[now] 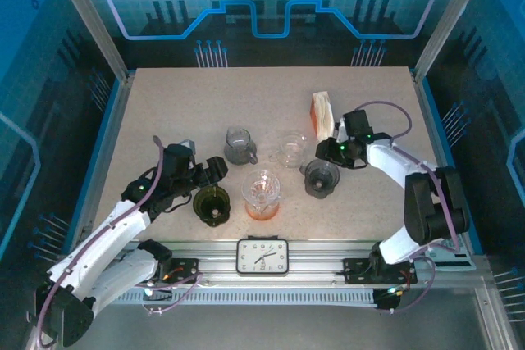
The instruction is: Place the coffee filter in the dripper
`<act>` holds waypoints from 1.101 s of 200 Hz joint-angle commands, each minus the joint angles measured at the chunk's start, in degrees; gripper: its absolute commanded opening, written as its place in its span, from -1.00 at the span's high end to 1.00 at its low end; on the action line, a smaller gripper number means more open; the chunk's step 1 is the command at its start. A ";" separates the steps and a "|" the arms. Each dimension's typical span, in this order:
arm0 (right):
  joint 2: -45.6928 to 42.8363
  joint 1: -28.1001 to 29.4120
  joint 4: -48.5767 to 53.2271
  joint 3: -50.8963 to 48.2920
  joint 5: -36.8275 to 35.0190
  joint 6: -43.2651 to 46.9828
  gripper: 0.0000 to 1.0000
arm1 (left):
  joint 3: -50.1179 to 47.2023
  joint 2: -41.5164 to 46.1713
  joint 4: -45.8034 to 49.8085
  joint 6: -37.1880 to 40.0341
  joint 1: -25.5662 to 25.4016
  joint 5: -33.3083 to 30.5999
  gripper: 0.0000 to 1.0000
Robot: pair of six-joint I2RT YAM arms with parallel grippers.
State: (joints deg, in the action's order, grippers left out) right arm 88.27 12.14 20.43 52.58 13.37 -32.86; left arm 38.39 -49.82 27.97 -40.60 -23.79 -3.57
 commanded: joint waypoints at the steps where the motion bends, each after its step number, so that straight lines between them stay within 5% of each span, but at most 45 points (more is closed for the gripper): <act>1: -3.15 2.29 -1.85 -0.74 0.77 -2.51 0.06 | -0.78 0.16 -0.97 -1.28 0.49 1.04 -0.98; 41: -6.21 2.43 1.36 5.43 -9.93 2.44 -0.02 | -0.78 0.76 -0.71 -1.17 0.58 1.09 -0.98; 78: -1.83 3.26 1.09 13.56 -19.70 9.18 0.14 | -1.12 0.64 -1.48 -1.06 0.58 1.16 -0.98; 132: 9.67 4.77 1.80 24.81 -24.19 13.28 0.41 | -1.92 -0.09 -3.85 0.04 0.54 -0.28 -0.98; 220: 21.80 6.40 9.41 39.97 -30.36 13.35 0.56 | -1.66 -3.76 -6.13 1.71 0.55 0.26 -0.98</act>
State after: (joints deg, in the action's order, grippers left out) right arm 107.77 17.91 26.17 89.06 -14.22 -20.25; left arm 36.86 -53.17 23.40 -40.32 -23.73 -3.62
